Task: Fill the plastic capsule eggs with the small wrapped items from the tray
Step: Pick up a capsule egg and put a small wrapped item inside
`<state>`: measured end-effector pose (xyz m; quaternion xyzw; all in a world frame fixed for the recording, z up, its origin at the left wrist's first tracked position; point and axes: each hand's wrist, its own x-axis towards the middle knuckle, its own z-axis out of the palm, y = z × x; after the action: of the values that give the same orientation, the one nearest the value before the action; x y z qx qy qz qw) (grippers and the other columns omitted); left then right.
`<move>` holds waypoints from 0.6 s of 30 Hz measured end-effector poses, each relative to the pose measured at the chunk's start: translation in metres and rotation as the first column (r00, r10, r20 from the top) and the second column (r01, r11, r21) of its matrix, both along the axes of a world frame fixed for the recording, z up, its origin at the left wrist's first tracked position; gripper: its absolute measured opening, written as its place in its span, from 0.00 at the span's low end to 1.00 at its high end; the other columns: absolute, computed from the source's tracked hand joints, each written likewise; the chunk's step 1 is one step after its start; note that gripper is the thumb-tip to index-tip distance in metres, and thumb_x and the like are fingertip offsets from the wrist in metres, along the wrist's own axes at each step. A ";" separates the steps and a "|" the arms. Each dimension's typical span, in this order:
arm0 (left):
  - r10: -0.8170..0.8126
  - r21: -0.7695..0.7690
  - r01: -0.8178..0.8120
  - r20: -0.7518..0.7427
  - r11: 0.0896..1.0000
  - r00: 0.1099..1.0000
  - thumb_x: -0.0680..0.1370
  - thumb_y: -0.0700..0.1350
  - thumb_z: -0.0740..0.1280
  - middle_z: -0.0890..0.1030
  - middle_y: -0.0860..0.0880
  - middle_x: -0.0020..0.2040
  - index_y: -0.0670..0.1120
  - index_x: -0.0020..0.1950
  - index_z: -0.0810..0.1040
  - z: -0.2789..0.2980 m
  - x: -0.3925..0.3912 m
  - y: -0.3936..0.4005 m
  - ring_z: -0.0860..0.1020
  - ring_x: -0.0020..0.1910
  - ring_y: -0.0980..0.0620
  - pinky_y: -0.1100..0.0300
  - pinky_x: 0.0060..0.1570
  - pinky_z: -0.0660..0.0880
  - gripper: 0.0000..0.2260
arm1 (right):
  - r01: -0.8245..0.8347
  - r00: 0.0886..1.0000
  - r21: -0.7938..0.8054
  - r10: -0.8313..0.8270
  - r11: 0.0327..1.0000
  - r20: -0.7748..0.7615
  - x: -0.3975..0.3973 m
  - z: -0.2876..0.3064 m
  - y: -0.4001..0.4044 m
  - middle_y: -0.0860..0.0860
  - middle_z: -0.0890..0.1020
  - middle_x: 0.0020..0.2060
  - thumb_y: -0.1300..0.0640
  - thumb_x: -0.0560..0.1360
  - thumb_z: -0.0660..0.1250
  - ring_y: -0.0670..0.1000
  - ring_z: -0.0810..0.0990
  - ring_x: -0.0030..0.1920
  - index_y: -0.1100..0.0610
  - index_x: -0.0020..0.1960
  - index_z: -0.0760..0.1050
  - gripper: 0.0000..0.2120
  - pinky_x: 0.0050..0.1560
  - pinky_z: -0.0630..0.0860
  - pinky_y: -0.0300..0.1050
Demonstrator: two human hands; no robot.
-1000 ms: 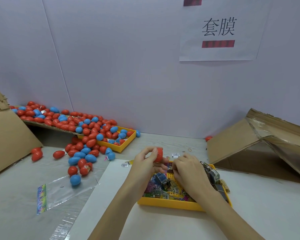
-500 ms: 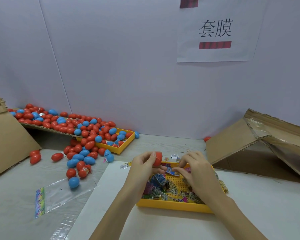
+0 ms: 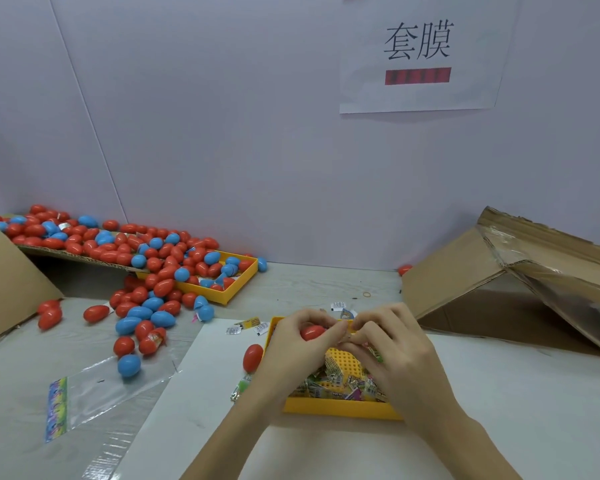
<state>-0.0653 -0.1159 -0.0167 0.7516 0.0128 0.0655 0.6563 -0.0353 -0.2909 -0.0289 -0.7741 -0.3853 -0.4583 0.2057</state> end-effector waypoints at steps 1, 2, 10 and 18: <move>-0.005 -0.002 0.005 -0.020 1.000 1.000 0.72 0.62 0.75 0.78 0.55 0.32 0.55 0.44 0.84 -0.001 0.001 0.002 0.75 0.29 0.60 0.69 0.32 0.72 0.12 | 0.008 1.000 0.010 -0.008 1.000 0.006 0.001 0.001 -0.001 0.53 0.82 0.43 0.51 0.80 0.68 0.54 0.78 0.45 0.61 0.39 0.79 0.16 0.45 0.78 0.46; -0.028 -0.001 0.028 -0.044 1.000 0.999 0.71 0.64 0.74 0.76 0.53 0.31 0.54 0.44 0.85 0.000 0.000 0.003 0.73 0.27 0.57 0.68 0.30 0.71 0.15 | 0.011 1.000 0.021 -0.011 1.000 0.010 0.002 0.002 -0.002 0.52 0.82 0.44 0.50 0.81 0.68 0.54 0.78 0.45 0.60 0.39 0.79 0.16 0.45 0.77 0.46; -0.096 -0.170 0.082 -0.080 0.982 0.992 0.77 0.46 0.74 0.72 0.45 0.31 0.48 0.48 0.87 0.002 0.000 0.005 0.68 0.26 0.53 0.65 0.26 0.65 0.03 | -0.035 0.998 -0.010 0.035 0.999 -0.045 0.002 0.001 -0.004 0.52 0.82 0.47 0.46 0.79 0.69 0.54 0.79 0.49 0.58 0.45 0.83 0.15 0.48 0.79 0.46; 0.011 0.106 -0.024 0.125 0.994 0.992 0.78 0.48 0.73 0.82 0.63 0.41 0.58 0.44 0.86 0.001 -0.001 0.003 0.80 0.41 0.66 0.72 0.37 0.74 0.05 | -0.032 0.523 0.577 0.505 0.816 -0.686 -0.007 0.006 -0.006 0.43 0.84 0.53 0.43 0.78 0.67 0.48 0.84 0.52 0.44 0.65 0.77 0.16 0.54 0.83 0.47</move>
<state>-0.0664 -0.1133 -0.0153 0.7801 -0.0249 0.1184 0.6139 -0.0418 -0.2970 -0.0230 -0.7420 -0.2333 -0.0914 0.6218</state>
